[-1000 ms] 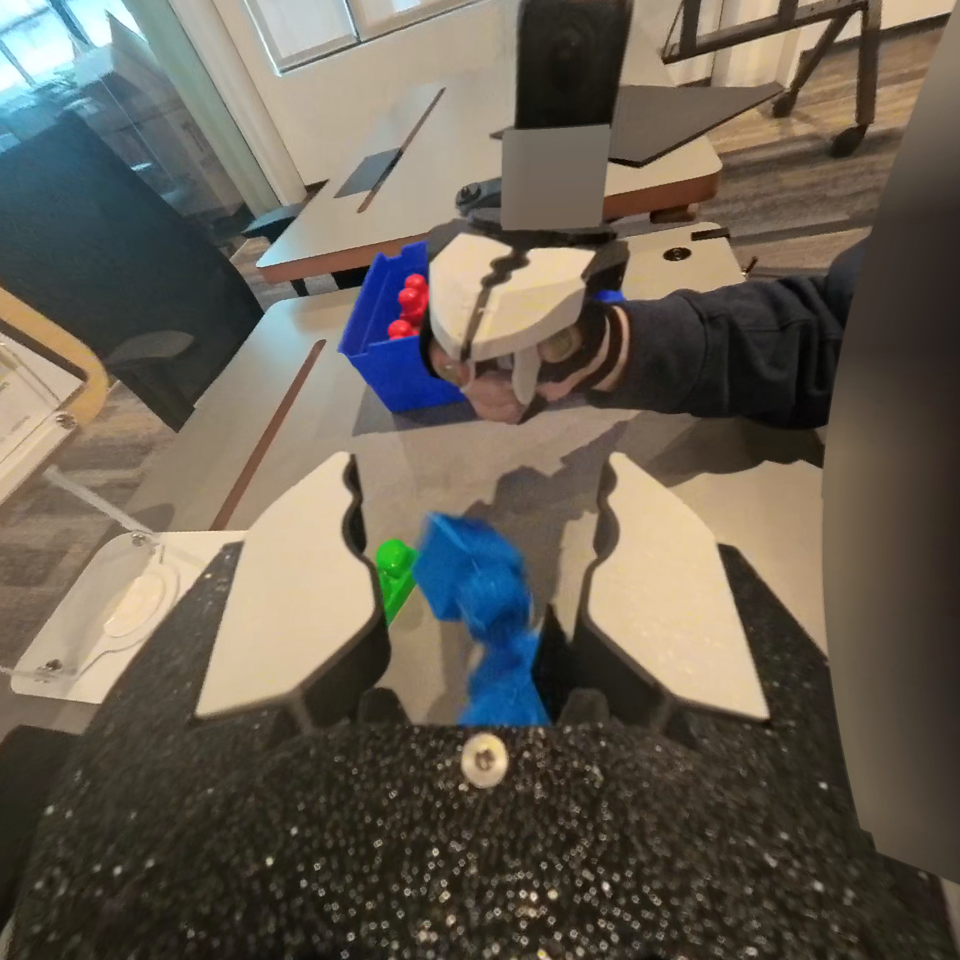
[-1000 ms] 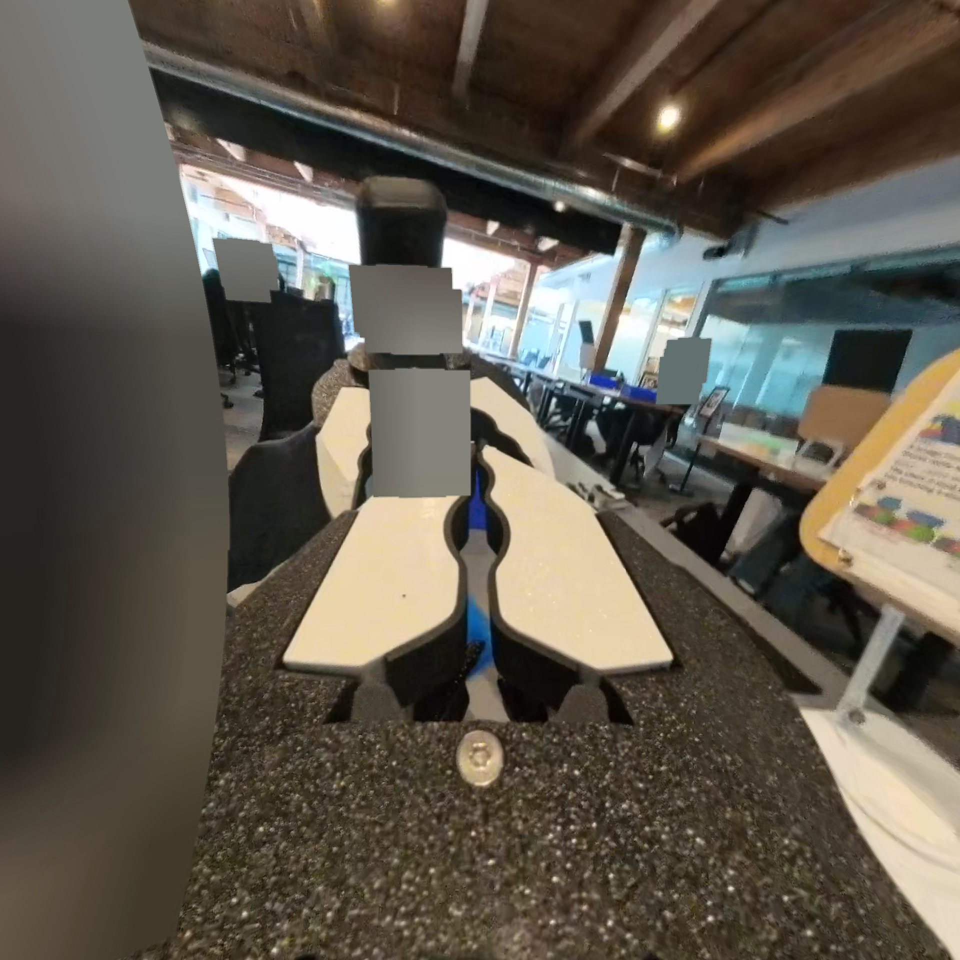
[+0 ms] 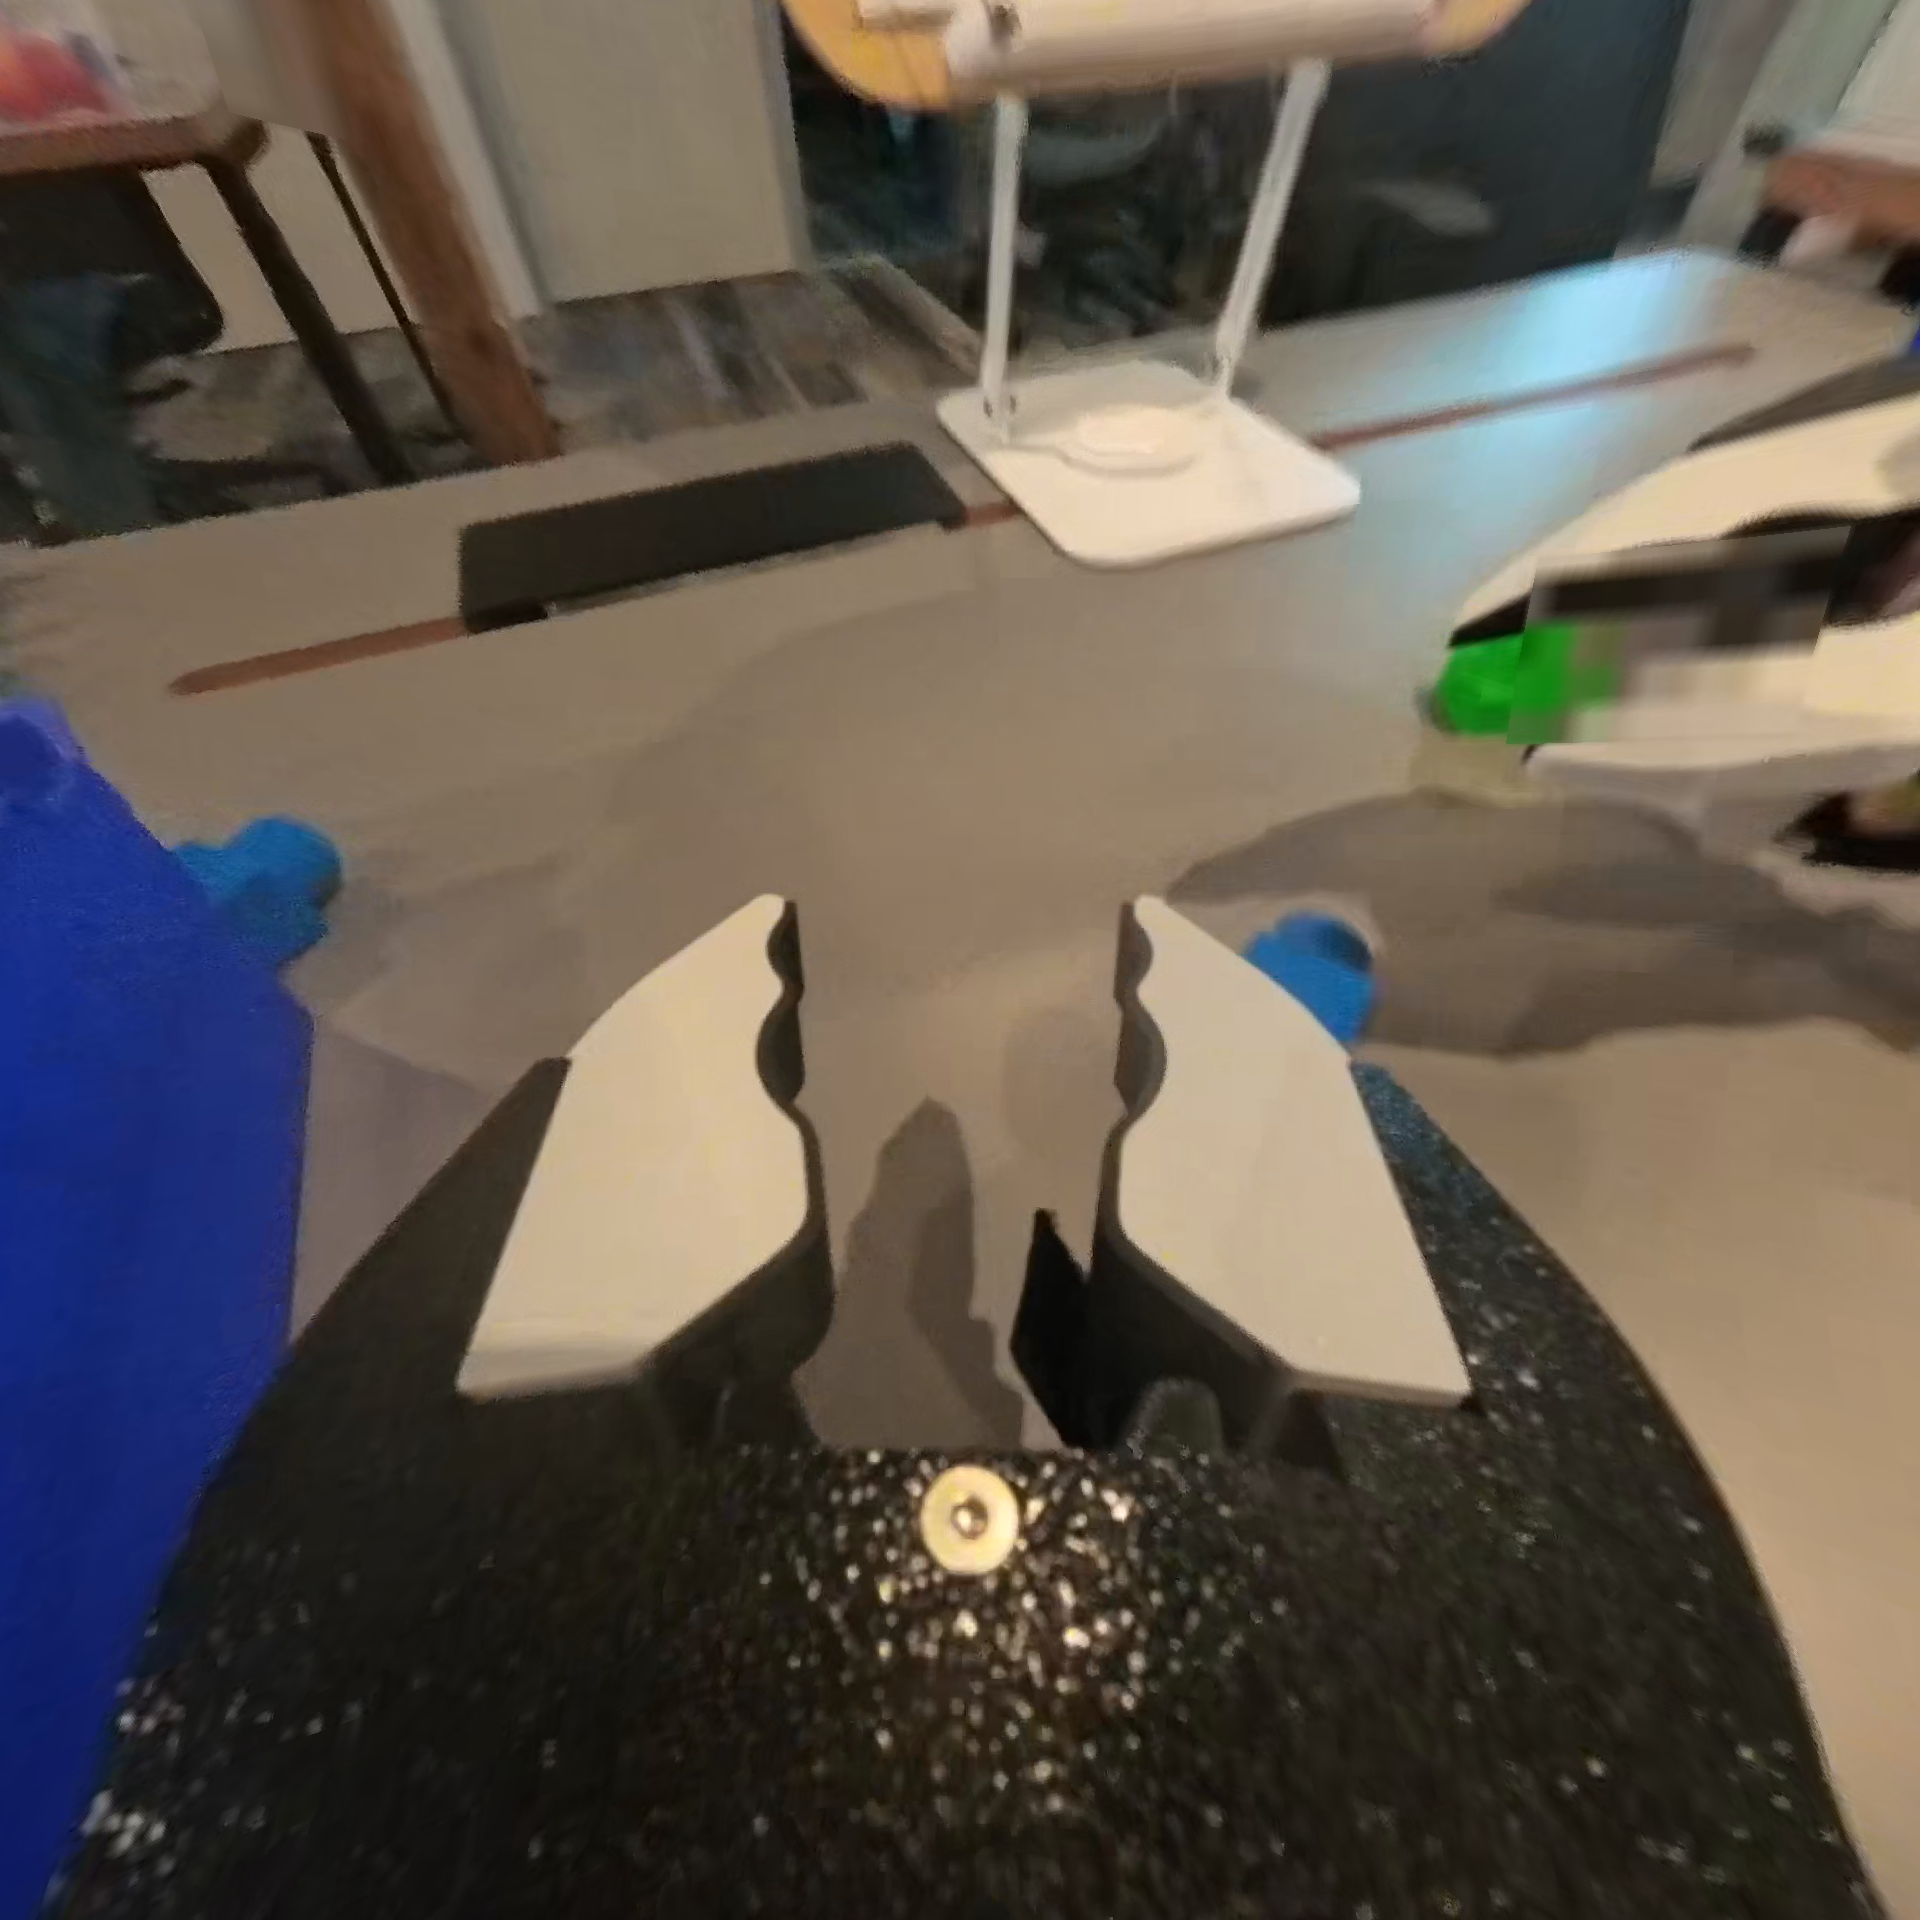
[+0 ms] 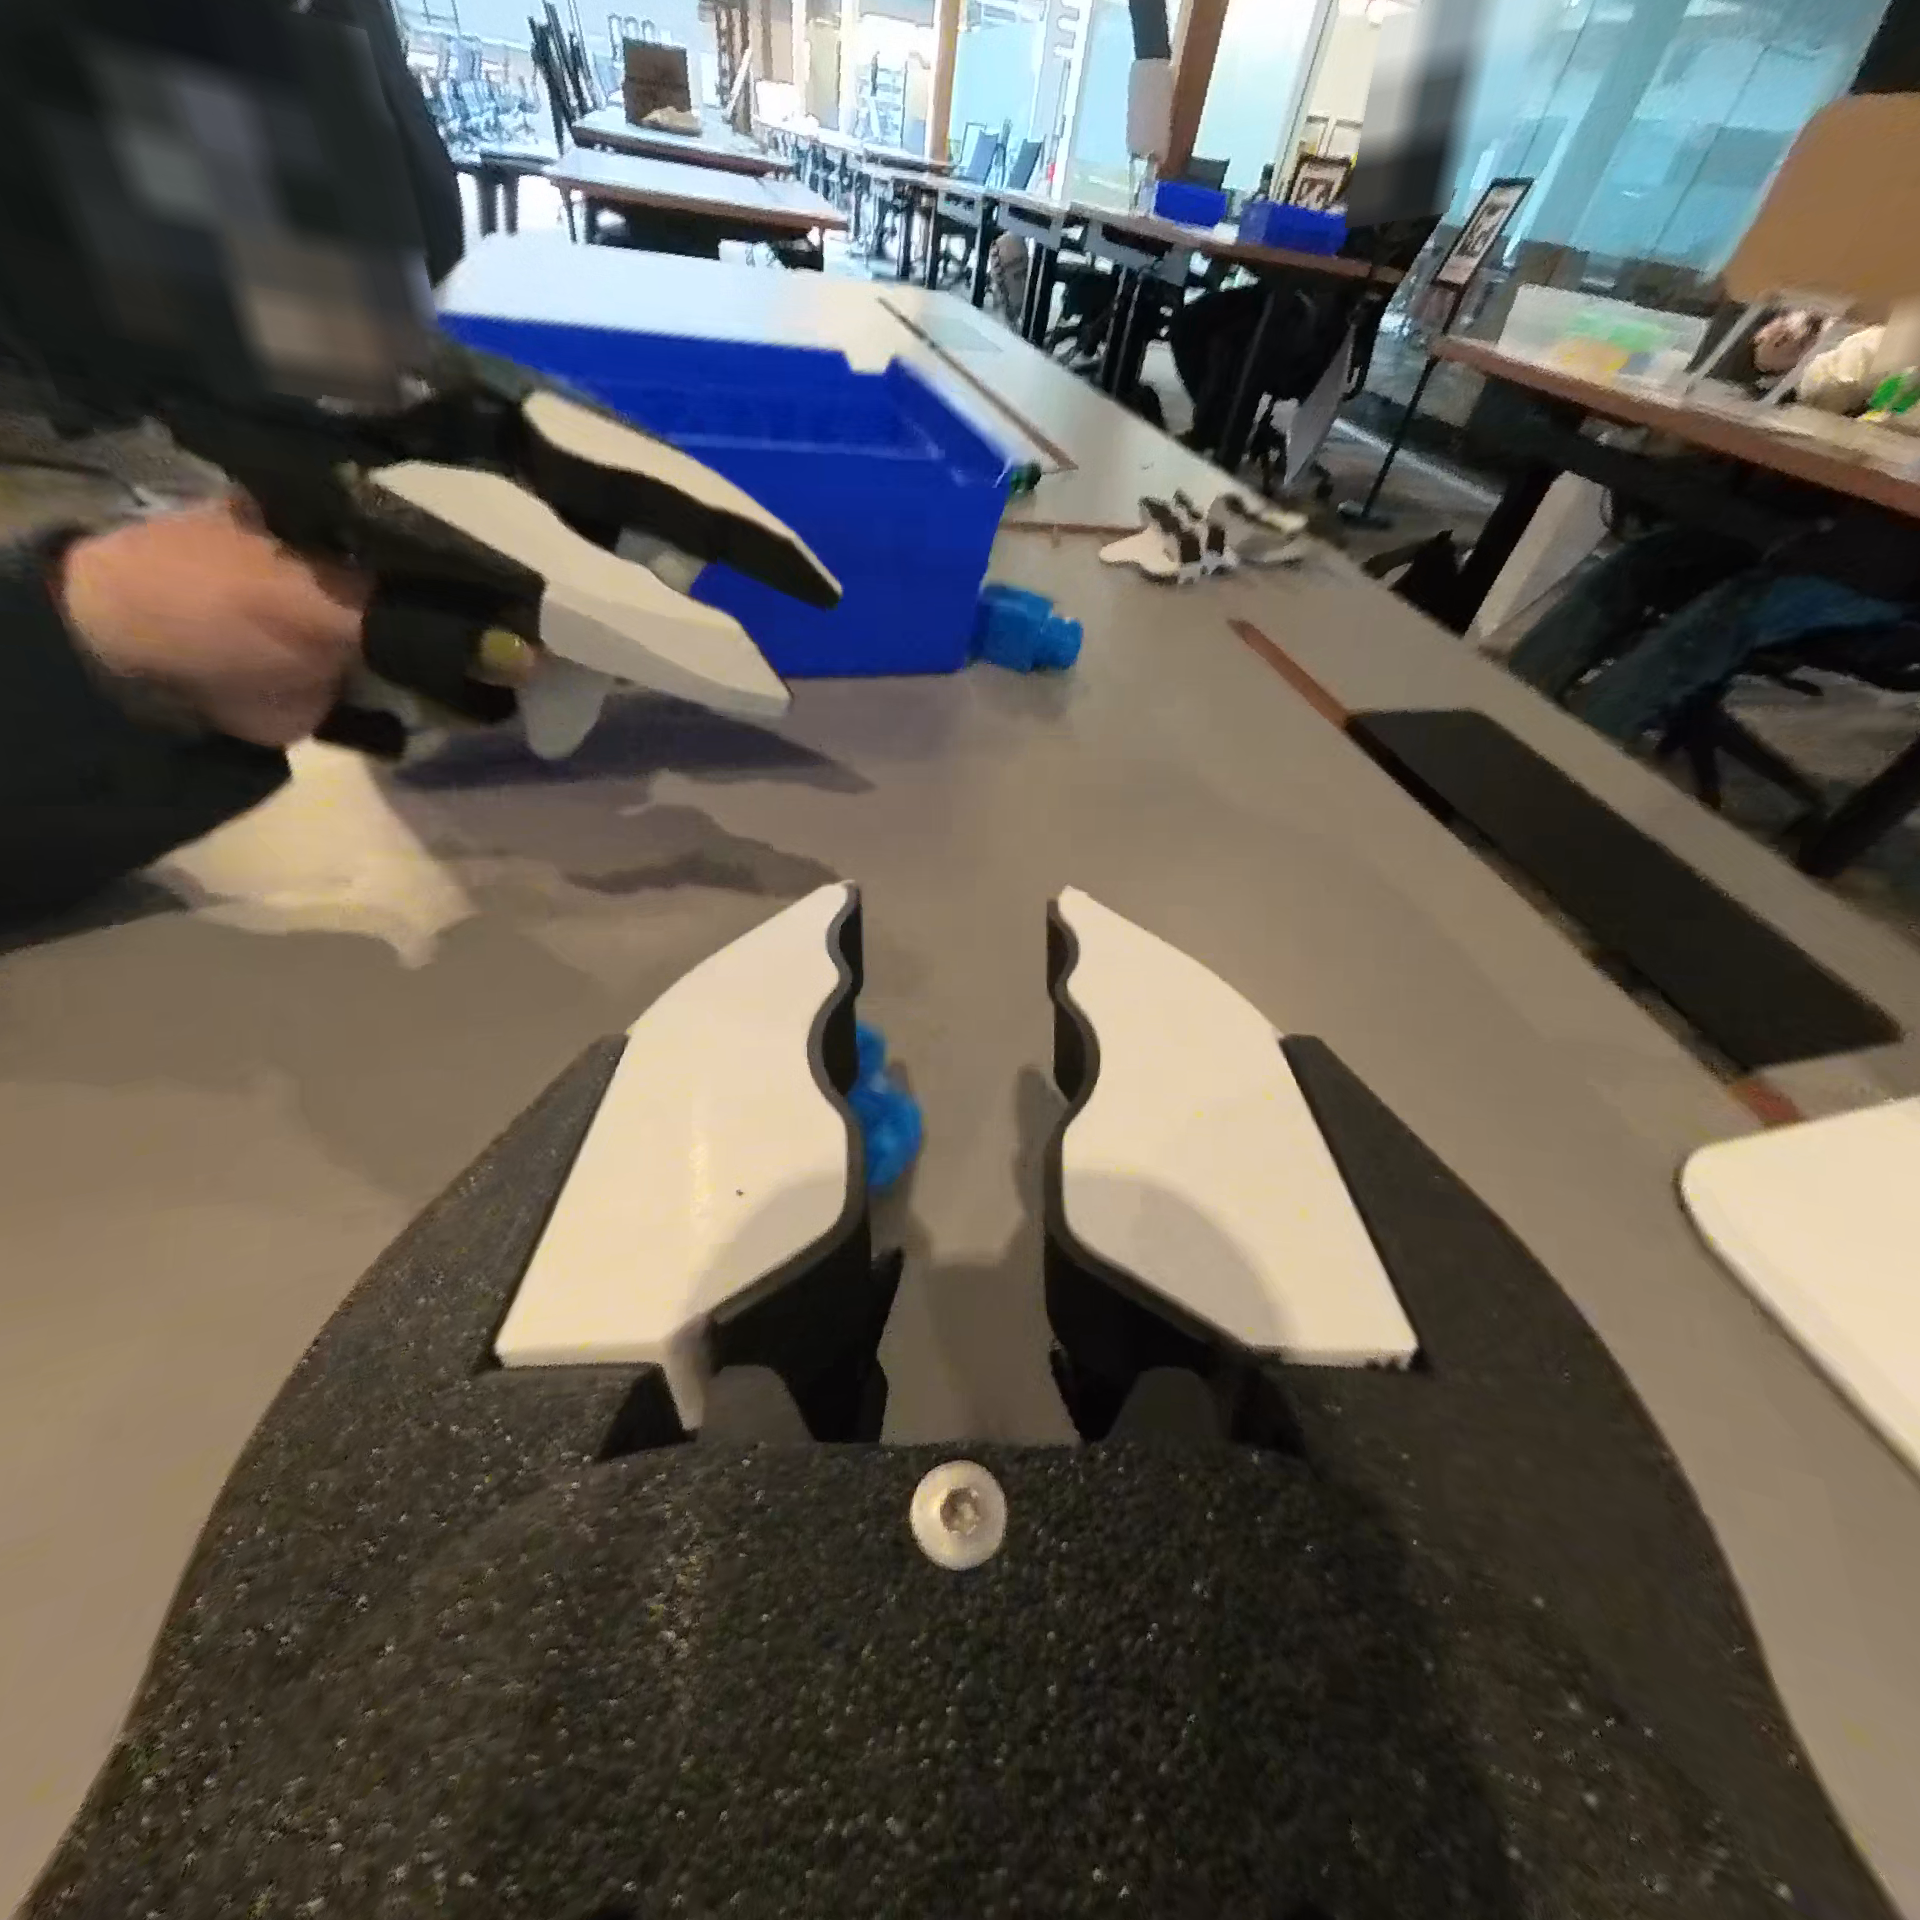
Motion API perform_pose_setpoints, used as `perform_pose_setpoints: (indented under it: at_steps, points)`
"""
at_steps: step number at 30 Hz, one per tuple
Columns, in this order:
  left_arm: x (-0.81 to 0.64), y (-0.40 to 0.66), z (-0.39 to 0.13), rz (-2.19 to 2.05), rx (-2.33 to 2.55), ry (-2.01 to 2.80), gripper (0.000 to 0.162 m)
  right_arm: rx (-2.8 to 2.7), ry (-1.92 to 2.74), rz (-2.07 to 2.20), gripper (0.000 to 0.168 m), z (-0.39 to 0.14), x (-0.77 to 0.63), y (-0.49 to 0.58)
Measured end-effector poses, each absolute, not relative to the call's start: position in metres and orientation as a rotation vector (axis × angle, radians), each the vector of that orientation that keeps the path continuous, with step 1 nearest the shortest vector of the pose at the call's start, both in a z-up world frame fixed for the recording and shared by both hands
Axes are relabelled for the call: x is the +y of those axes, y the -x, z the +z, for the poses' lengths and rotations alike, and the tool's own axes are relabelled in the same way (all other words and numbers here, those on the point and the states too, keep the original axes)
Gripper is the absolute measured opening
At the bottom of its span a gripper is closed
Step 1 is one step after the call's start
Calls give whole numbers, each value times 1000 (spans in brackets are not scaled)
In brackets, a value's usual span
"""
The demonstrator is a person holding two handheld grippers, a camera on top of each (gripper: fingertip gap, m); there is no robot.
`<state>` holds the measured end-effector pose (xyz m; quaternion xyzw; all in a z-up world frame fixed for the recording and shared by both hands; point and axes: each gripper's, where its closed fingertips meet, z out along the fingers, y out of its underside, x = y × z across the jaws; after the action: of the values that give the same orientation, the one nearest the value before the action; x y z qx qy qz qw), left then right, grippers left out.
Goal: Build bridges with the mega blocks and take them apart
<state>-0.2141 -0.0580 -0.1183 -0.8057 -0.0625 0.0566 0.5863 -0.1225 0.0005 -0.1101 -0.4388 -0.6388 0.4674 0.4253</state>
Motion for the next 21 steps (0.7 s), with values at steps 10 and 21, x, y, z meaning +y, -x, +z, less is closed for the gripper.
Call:
perform_pose_setpoints:
  at_steps: [10,21]
  points:
    - [-68,233,-87,482,-8,1472,58,-2010,832,1129,50,-107,-16,297]
    - [-66,262,-95,412,-175,1449,60,-2406,603,1169,86,-186,-32,435]
